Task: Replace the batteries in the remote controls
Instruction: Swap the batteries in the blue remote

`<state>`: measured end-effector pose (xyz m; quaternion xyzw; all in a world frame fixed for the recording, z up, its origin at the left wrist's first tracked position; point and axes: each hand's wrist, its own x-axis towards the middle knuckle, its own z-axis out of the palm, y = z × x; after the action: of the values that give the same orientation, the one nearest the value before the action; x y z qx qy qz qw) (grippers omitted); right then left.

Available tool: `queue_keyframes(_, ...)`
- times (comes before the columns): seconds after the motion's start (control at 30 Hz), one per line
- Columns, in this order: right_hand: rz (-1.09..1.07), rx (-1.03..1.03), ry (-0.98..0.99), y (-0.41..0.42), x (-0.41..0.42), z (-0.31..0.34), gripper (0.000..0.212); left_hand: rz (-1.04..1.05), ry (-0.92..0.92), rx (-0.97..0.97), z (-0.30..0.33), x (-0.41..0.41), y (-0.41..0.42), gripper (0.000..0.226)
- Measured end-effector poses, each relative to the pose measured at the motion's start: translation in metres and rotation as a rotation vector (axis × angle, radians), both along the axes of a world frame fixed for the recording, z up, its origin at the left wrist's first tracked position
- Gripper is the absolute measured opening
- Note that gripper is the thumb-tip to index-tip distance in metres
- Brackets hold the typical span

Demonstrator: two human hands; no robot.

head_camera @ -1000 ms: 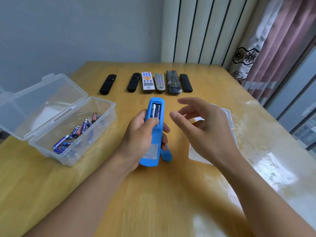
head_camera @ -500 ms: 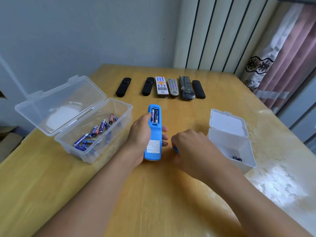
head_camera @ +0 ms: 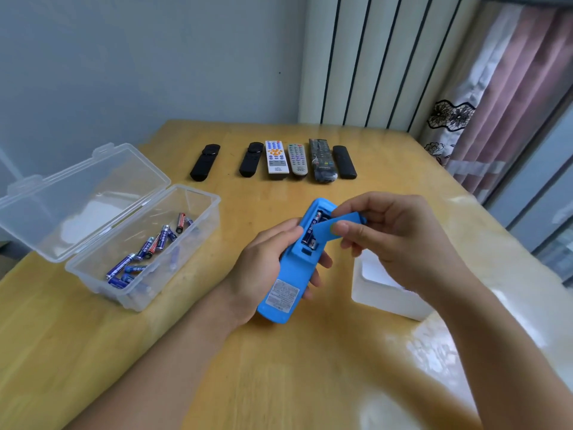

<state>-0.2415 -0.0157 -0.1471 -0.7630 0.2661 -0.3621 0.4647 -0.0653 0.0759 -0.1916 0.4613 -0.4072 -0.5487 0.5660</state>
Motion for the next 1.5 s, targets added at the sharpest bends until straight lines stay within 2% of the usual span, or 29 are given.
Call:
queue_keyframes(0.07,0.016,0.039,0.019,0.001,-0.002,-0.002,0.004,-0.01,-0.009,-0.03,-0.003,-0.007,0.0,0.036)
queue_keyframes(0.13,-0.031,0.071,0.011,0.004,-0.001,-0.004,0.004,0.011,-0.008,-0.064,-0.005,-0.012,0.0,0.035)
queue_keyframes(0.27,-0.132,-0.047,0.105,0.009,0.004,-0.008,0.005,0.066,0.0,-0.084,-0.007,-0.014,-0.001,0.033)
queue_keyframes(0.33,-0.17,-0.082,0.086,0.009,0.004,-0.006,0.002,0.076,-0.005,-0.076,-0.008,-0.014,-0.001,0.033)
queue_keyframes(0.47,-0.256,0.112,-0.05,0.008,0.004,-0.005,0.011,0.118,0.024,-0.1,-0.007,-0.016,-0.001,0.032)
queue_keyframes(0.57,-0.212,0.131,0.096,0.009,0.006,-0.01,0.014,0.147,-0.004,-0.129,-0.008,-0.018,-0.002,0.028)
queue_keyframes(0.63,-0.185,0.151,0.166,0.012,0.009,-0.011,0.017,0.16,-0.089,-0.169,-0.01,-0.019,-0.003,0.026)
queue_keyframes(0.67,-0.165,0.216,0.143,0.013,0.011,-0.012,0.019,0.163,-0.138,-0.194,-0.01,-0.02,-0.004,0.025)
queue_keyframes(0.8,-0.014,0.724,-0.196,0.016,0.014,-0.008,0.018,0.14,-0.202,-0.269,-0.01,-0.023,-0.003,0.033)
queue_keyframes(0.9,0.022,0.846,-0.275,0.019,0.017,-0.009,0.02,0.125,-0.239,-0.313,-0.009,-0.025,-0.001,0.037)
queue_keyframes(1.03,0.003,0.828,-0.271,0.022,0.019,-0.013,0.026,0.098,-0.273,-0.366,-0.008,-0.029,0.001,0.037)
queue_keyframes(1.13,-0.022,0.772,-0.256,0.022,0.019,-0.013,0.028,0.068,-0.34,-0.384,-0.006,-0.032,0.003,0.052)
queue_keyframes(1.27,-0.057,0.654,-0.188,0.022,0.017,-0.01,0.028,0.09,-0.45,-0.382,-0.007,-0.031,0.003,0.057)
queue_keyframes(1.5,-0.07,0.505,-0.105,0.023,0.019,-0.011,0.036,0.102,-0.483,-0.336,-0.008,-0.027,0.004,0.05)
